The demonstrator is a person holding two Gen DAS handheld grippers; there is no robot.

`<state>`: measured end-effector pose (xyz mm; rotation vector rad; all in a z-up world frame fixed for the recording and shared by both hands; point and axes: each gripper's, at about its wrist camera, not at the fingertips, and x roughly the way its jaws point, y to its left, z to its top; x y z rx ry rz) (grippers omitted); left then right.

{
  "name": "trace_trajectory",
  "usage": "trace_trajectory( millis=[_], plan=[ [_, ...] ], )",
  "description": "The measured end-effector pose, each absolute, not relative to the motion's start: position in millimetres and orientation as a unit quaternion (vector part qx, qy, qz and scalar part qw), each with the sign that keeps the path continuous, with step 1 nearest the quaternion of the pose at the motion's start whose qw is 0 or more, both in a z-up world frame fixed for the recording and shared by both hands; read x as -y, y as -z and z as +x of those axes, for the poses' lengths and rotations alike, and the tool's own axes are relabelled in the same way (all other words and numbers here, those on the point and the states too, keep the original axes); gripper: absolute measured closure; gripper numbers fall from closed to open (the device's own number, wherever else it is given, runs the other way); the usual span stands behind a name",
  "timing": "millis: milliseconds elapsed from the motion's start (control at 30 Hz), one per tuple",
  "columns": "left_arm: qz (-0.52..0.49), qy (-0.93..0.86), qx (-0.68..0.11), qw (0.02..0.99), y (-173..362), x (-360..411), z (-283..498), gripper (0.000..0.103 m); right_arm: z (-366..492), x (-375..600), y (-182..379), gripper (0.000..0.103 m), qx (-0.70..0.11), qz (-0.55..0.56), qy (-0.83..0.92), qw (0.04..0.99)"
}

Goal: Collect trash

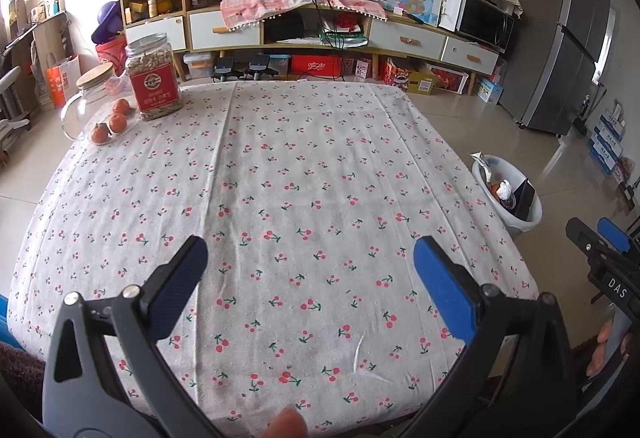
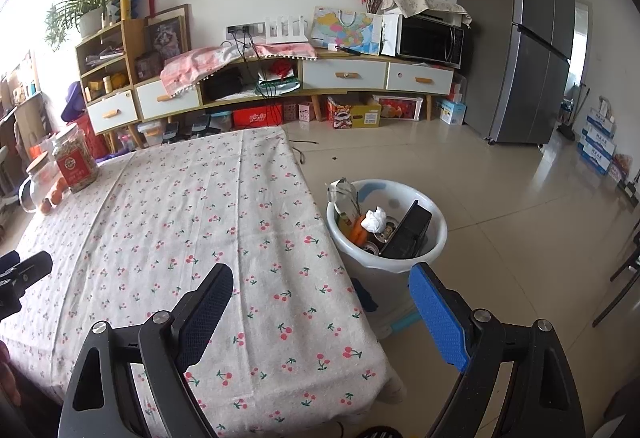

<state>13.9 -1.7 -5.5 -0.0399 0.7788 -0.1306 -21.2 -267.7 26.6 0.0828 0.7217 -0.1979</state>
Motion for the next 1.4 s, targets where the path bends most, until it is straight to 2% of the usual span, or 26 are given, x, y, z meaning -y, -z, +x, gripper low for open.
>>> trace_trajectory(
  millis=[1400],
  plan=[
    [-0.016,0.064,-0.373,0.925,1.5,5.3,8.1,0.001,-20.0,267.9,-16.6,0.012,-0.362,0.046,0.098,0.926]
  ],
)
